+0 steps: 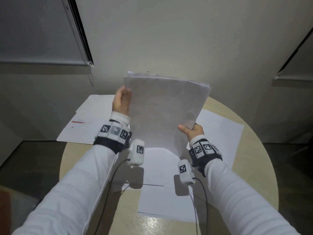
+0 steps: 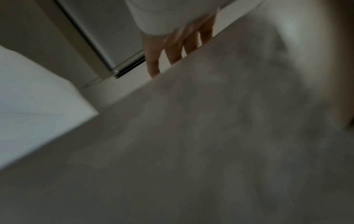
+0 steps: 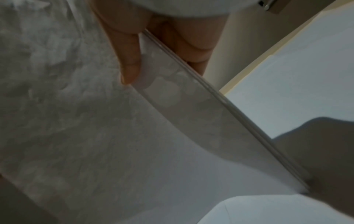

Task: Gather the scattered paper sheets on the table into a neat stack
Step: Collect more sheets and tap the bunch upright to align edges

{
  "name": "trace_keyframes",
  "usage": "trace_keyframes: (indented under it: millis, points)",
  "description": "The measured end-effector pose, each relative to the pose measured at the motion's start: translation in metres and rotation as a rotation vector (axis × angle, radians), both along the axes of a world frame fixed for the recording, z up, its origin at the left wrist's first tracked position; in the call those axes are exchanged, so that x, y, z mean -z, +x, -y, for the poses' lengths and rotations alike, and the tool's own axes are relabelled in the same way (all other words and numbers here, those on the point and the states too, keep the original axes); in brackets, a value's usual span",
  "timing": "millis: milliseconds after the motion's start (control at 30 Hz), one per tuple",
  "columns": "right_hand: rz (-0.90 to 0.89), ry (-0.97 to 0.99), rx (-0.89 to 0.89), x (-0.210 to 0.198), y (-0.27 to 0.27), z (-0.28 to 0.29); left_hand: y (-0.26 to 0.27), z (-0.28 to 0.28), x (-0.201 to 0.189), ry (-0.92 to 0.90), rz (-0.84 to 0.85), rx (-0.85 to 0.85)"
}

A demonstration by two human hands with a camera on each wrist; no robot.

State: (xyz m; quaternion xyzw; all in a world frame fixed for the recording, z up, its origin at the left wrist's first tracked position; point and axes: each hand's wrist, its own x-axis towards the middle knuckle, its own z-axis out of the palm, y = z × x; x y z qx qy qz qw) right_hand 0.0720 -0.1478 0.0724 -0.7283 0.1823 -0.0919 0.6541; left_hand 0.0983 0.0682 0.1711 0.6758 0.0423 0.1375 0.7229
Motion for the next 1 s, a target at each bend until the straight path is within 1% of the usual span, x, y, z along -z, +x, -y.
trace_keyframes:
  millis: [67,133,200,267,333,400,467,533,600,767,1000]
  points:
    - [0.005,0.01,-0.003,0.001,-0.001,0.0,0.007,0.002,-0.032,-0.071,0.034,-0.015]
    - [0.008,0.031,-0.008,0.001,-0.002,-0.001,0.009,0.008,-0.064,-0.057,0.047,0.025]
    - [0.009,0.048,-0.008,0.004,-0.001,0.0,0.02,0.013,-0.076,-0.08,0.083,0.003]
    - [0.01,0.063,-0.004,0.005,0.0,0.001,0.028,0.016,-0.073,-0.072,0.106,-0.001]
    - [0.011,0.071,-0.002,0.005,0.001,0.001,0.034,0.014,-0.062,-0.044,0.071,-0.005]
    - [0.016,0.069,-0.009,0.005,0.001,0.001,0.04,0.012,-0.053,-0.061,0.036,-0.035]
    - [0.024,0.072,-0.013,0.005,0.002,0.0,0.04,0.011,-0.052,-0.083,0.025,-0.052]
    - [0.032,0.079,-0.012,0.005,0.002,0.0,0.039,0.012,-0.055,-0.067,0.016,-0.065]
    - [0.038,0.086,-0.006,0.005,0.002,-0.001,0.04,0.013,-0.057,-0.099,0.014,-0.082]
    - [0.048,0.1,0.003,0.006,0.002,-0.001,0.041,0.014,-0.056,-0.013,-0.043,-0.093]
    - [0.049,0.114,0.0,0.007,0.001,-0.002,0.046,0.009,-0.05,-0.069,-0.011,-0.121]
